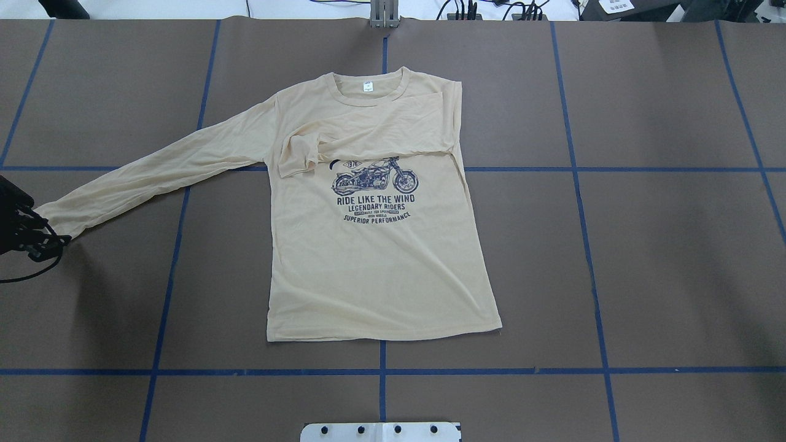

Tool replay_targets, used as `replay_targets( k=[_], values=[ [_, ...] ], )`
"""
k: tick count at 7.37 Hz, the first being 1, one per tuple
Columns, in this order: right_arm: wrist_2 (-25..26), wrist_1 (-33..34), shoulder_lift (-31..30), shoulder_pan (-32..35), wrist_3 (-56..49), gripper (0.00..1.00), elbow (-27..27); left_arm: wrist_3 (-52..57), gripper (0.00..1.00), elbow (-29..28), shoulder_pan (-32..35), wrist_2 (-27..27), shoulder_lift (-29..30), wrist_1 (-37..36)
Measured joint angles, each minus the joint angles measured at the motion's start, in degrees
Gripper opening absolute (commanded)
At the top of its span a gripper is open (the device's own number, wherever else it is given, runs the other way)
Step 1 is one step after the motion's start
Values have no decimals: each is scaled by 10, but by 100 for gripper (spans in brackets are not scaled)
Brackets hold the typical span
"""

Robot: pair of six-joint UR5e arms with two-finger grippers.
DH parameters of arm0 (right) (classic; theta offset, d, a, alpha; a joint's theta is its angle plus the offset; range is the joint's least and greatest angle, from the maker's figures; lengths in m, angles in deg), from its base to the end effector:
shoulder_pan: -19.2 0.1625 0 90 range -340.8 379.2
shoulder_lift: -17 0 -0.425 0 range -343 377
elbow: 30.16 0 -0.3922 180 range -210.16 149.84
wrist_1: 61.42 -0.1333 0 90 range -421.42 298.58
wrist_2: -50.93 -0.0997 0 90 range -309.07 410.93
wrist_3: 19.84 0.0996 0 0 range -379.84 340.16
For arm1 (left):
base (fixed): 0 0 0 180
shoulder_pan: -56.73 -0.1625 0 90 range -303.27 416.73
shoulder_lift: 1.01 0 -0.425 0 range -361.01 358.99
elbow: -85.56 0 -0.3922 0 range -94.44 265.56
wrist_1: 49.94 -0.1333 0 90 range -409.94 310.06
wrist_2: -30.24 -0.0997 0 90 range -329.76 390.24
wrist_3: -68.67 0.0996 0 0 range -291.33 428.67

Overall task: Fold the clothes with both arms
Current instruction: 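Grasp the other sleeve cuff with the left gripper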

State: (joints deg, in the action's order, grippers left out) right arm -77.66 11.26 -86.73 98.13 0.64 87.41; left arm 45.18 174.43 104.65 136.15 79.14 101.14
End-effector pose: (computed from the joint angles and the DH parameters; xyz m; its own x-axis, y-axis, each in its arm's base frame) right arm -0.0080 -0.4117 0.4966 0.7180 -0.1435 0.6811 -0.0928 0.9501 0.2980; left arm 0.2227 -0.4048 0.6409 0.6967 0.5445 -0.4671 -0.1659 0.7557 0.6335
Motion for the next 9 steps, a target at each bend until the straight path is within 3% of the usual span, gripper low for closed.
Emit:
replay_targets(
  k=[1, 8, 9],
  values=[
    [0, 0, 0, 0, 0, 99, -1, 0, 54, 0, -2, 0, 0, 0],
    [0, 0, 0, 0, 0, 99, -1, 0, 48, 0, -4, 0, -2, 0],
    [0, 0, 0, 0, 0, 99, -1, 0, 33, 0, -4, 0, -2, 0]
  ],
)
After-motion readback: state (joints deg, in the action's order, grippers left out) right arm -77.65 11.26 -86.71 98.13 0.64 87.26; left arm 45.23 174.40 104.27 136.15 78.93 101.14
